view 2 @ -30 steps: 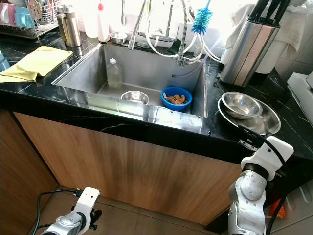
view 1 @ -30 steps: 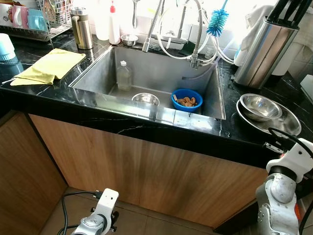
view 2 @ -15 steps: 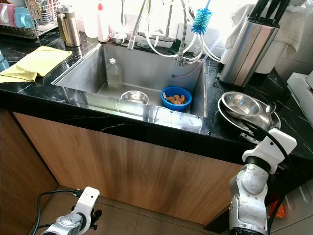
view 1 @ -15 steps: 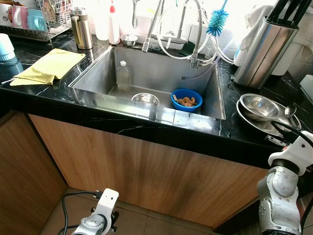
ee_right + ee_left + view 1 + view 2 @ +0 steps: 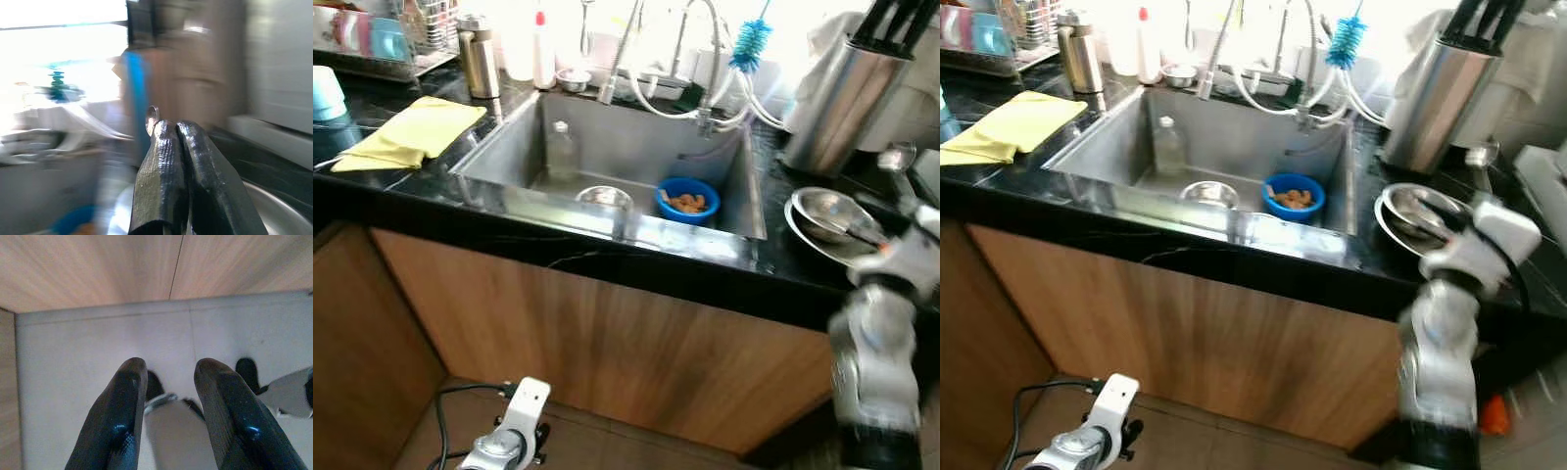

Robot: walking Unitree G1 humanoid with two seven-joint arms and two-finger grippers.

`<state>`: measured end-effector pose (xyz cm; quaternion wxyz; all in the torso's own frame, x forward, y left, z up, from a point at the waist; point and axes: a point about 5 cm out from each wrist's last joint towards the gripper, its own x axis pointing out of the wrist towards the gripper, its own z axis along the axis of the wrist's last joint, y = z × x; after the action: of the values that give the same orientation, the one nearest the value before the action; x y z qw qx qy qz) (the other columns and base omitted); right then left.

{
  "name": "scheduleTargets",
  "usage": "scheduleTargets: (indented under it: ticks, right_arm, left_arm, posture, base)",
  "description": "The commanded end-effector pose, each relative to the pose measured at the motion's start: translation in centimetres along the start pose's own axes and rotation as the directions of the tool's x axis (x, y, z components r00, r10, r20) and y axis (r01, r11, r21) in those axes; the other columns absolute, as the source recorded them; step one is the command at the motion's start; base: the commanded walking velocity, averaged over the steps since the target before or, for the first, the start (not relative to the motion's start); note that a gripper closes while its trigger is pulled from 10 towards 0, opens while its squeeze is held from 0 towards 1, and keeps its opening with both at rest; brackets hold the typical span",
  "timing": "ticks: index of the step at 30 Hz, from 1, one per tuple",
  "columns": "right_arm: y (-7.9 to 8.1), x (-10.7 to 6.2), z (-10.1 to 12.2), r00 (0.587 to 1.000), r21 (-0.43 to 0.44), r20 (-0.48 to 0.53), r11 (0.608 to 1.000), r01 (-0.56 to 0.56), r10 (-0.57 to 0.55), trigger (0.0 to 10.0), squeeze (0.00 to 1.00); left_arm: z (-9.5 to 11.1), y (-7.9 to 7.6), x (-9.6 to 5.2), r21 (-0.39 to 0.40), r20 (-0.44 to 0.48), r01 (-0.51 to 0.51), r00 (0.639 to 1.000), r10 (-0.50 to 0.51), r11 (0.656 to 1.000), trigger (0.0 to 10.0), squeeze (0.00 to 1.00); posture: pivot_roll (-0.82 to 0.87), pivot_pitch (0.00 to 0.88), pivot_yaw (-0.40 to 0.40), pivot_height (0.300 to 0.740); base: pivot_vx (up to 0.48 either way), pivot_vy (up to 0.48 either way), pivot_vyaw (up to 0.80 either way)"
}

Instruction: Kitchen organization

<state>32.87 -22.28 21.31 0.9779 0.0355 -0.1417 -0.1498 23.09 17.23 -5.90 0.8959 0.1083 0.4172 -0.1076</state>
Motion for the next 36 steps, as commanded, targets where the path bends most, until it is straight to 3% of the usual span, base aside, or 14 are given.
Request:
scheduleTargets:
  ticks: [1, 2, 3, 6, 11, 17, 33, 35, 36]
  right_arm:
    - [2.1, 0.6, -1.7, 0.977, -0.037, -0.135, 0.985, -0.169, 0.163, 10.0, 0.0]
    - [2.1, 0.6, -1.7, 0.977, -0.037, -0.135, 0.985, -0.169, 0.163, 10.0, 0.0]
    - [3.3, 0.9, -2.5, 0.951, -0.042, -0.191, 0.966, -0.255, 0.243, 10.0, 0.0]
    - [4.8, 1.3, -2.9, 0.912, -0.04, -0.232, 0.933, -0.357, 0.339, 10.0, 0.0]
    - [5.9, 2.0, -3.8, 0.86, -0.065, -0.314, 0.895, -0.442, 0.402, 10.0, 0.0]
    - [5.5, 3.4, -5.1, 0.832, -0.059, -0.397, 0.894, -0.444, 0.388, 10.0, 0.0]
    - [4.3, 4.5, -6.4, 0.832, -0.038, -0.466, 0.932, -0.36, 0.302, 10.0, 0.01]
    - [4.2, 4.5, -6.5, 0.832, -0.036, -0.469, 0.935, -0.352, 0.295, 10.0, 0.64]
    - [4.2, 4.5, -6.6, 0.832, -0.036, -0.471, 0.936, -0.349, 0.292, 10.0, 0.73]
  left_arm:
    - [-0.1, -0.2, 0.0, -0.001, 0.0, 0.003, 1.0, -0.003, 1.0, 10.0, 0.0]
    - [-0.1, -0.2, 0.0, -0.001, 0.0, 0.003, 1.0, -0.003, 1.0, 10.0, 0.0]
    - [-0.1, -0.3, 0.0, -0.003, 0.001, 0.003, 1.0, -0.003, 1.0, 10.0, 0.0]
    - [-0.1, -0.3, 0.0, -0.01, 0.002, -0.001, 1.0, 0.001, 1.0, 10.0, 0.0]
    - [-0.1, -0.3, 0.0, -0.01, 0.001, -0.004, 1.0, 0.004, 1.0, 10.0, 0.0]
    - [-0.1, -0.3, 0.0, -0.01, 0.003, -0.002, 1.0, 0.002, 1.0, 10.0, 0.0]
    - [-0.1, -0.2, 0.0, -0.011, 0.003, -0.006, 1.0, 0.006, 1.0, 10.0, 0.0]
    - [-0.1, -0.2, 0.0, -0.009, 0.002, -0.005, 1.0, 0.005, 1.0, 10.0, 0.0]
    - [-0.1, -0.2, 0.0, -0.009, 0.001, -0.004, 1.0, 0.004, 1.0, 10.0, 0.0]
  posture:
    - [0.2, 0.025, -0.138, 0.711]
    - [0.2, 0.025, -0.138, 0.711]
    - [0.21, 0.026, -0.141, 0.711]
    - [0.22, 0.028, -0.143, 0.711]
    - [0.21, 0.03, -0.141, 0.711]
    - [0.22, 0.03, -0.142, 0.711]
    - [0.24, 0.033, -0.142, 0.711]
    - [0.24, 0.032, -0.143, 0.711]
    - [0.24, 0.032, -0.143, 0.711]
  base:
    - [0.0, 0.0, 0.0]
    - [0.0, 0.0, 0.0]
    - [0.0, 0.0, 0.0]
    - [0.0, 0.0, 0.0]
    - [0.0, 0.0, 0.0]
    - [0.0, 0.0, 0.0]
    - [0.0, 0.0, 0.0]
    - [0.0, 0.0, 0.0]
    - [0.0, 0.0, 0.0]
